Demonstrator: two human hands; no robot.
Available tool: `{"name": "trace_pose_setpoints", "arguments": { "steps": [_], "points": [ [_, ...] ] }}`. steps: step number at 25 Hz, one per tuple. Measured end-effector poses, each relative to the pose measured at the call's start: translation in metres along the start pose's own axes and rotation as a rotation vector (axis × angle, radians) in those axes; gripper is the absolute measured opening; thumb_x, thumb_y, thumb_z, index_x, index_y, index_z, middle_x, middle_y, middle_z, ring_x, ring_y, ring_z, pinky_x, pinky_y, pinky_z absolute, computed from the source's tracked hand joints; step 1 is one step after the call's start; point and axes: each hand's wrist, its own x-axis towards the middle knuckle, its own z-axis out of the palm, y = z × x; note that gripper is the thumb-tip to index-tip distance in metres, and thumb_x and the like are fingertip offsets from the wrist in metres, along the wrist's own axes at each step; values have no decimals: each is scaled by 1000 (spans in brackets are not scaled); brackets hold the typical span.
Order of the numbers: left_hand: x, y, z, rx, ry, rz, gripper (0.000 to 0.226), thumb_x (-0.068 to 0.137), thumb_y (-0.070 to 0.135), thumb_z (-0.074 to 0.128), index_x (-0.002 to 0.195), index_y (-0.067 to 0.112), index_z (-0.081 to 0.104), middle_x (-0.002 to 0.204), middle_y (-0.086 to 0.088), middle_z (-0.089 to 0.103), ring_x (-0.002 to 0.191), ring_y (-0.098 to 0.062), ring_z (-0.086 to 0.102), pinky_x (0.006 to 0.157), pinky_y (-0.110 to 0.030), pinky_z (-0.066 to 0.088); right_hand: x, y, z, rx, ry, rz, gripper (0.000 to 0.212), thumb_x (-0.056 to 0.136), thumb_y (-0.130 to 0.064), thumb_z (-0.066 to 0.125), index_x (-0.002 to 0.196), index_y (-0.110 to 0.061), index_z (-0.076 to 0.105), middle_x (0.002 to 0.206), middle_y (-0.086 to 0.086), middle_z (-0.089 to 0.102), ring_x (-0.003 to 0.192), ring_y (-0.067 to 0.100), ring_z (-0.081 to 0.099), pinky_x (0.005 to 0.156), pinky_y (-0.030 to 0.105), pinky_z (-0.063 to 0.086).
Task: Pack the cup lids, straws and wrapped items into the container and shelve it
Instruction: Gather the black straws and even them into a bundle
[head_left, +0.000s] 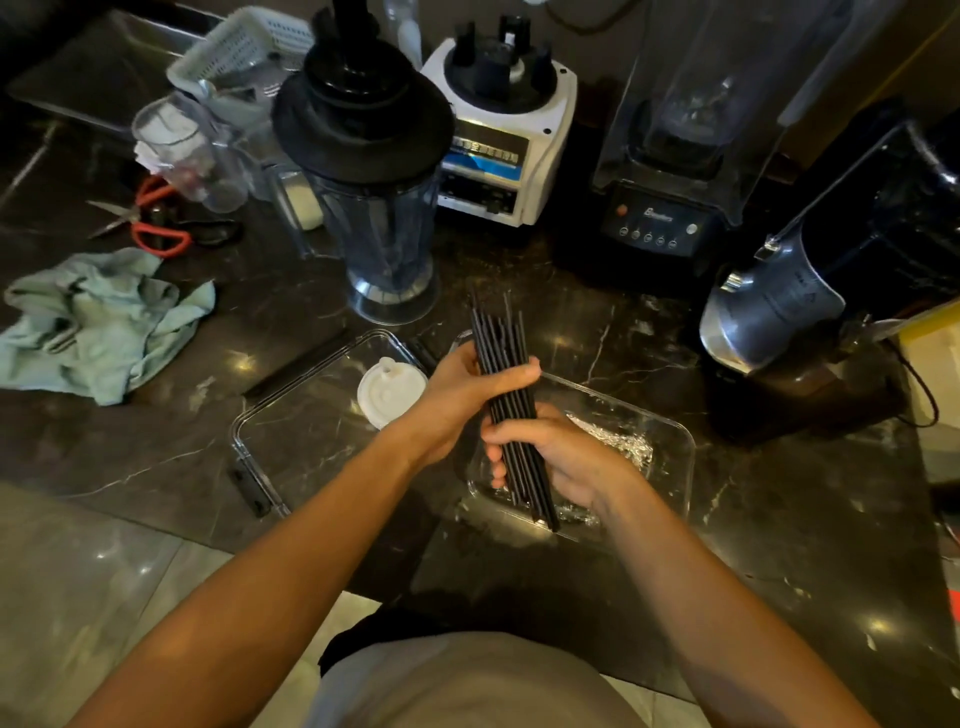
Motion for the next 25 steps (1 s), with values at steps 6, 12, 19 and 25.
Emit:
{"name": "trace_pose_setpoints", "arguments": {
  "steps": [6, 12, 19, 25],
  "points": [
    [-31, -2, -37, -156, 188, -20, 19, 93, 9, 72, 109, 4, 65, 115, -24, 73, 112, -27, 73, 98, -40, 60, 30, -2, 45, -130, -131, 112, 10, 94, -12, 72, 100, -5, 69, 82, 9, 69, 74, 20, 69, 79, 39, 60],
    [-48, 1, -88, -512, 475, 94, 8, 99, 4, 63, 91, 4, 66, 83, -11, 71, 98, -27, 75, 87, -34, 62, 57, 2, 77, -112, -130, 119, 30, 97, -22, 71, 120, -4, 68, 109, 23, 75, 92, 27, 75, 91, 43, 62],
    [-61, 12, -129, -784, 699, 178, 12, 98, 6, 65, 87, 11, 65, 72, -4, 66, 74, -17, 72, 87, -36, 63, 73, 4, 109, 296, 96, 123, 54, 105, -48, 50, 122, 0, 66, 124, 26, 71, 111, 35, 72, 98, 50, 57],
    [-66, 14, -124, -803, 664, 150, 4, 96, 9, 69, 93, 11, 67, 74, -2, 67, 75, -15, 72, 85, -33, 62, 94, 3, 152, 477, 336, 193, 62, 104, -58, 43, 120, -3, 68, 118, 27, 72, 112, 40, 71, 106, 53, 52]
  ]
}}
